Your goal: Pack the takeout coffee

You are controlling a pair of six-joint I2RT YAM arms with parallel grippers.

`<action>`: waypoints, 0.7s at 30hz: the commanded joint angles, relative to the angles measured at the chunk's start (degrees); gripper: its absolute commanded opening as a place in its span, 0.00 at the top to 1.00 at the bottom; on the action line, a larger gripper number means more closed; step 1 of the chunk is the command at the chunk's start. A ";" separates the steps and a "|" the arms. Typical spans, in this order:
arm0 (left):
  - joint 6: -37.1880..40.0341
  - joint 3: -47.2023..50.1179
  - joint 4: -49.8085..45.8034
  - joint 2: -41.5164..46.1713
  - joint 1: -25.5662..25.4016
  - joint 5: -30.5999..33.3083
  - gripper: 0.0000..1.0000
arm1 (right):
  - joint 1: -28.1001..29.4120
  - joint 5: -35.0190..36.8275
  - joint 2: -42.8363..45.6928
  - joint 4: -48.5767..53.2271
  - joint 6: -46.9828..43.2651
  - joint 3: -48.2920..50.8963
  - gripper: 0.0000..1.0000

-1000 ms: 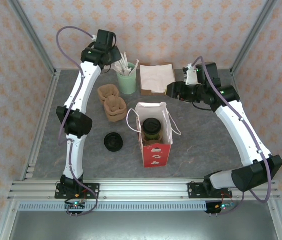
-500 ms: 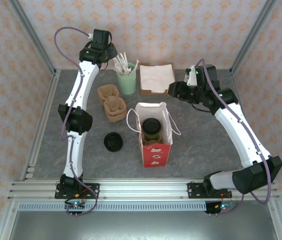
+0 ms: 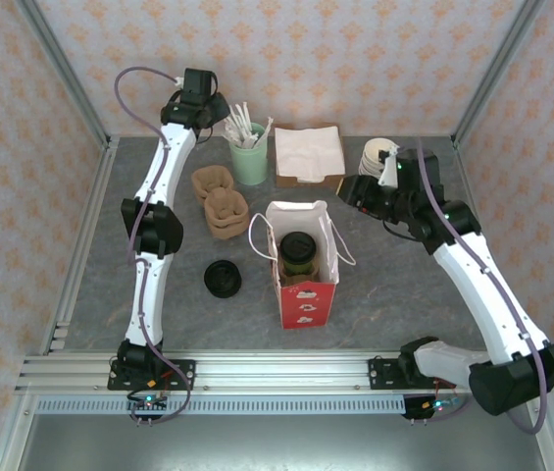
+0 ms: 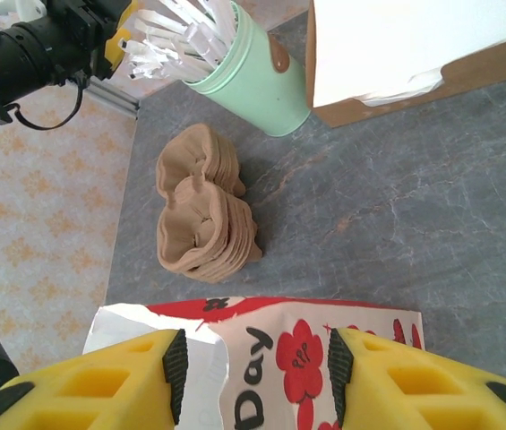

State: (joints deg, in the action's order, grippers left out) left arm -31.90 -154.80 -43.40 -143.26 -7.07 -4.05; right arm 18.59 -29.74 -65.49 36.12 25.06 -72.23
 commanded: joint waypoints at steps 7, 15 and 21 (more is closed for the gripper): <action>-2.42 -2.61 7.66 -2.82 0.45 -4.16 0.59 | 0.32 3.16 3.38 -3.66 2.23 2.62 0.54; -2.90 -2.44 8.57 -3.56 0.50 -4.73 0.67 | 0.35 2.72 3.36 -3.25 0.78 2.44 0.54; -2.95 -2.52 8.66 -3.95 0.40 -5.39 0.74 | 0.39 2.91 3.95 -2.78 0.28 3.41 0.55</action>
State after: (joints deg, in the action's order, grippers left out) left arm -34.65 -155.11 -36.47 -145.80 -7.07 -8.82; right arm 18.59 -27.97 -63.13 34.26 26.15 -69.69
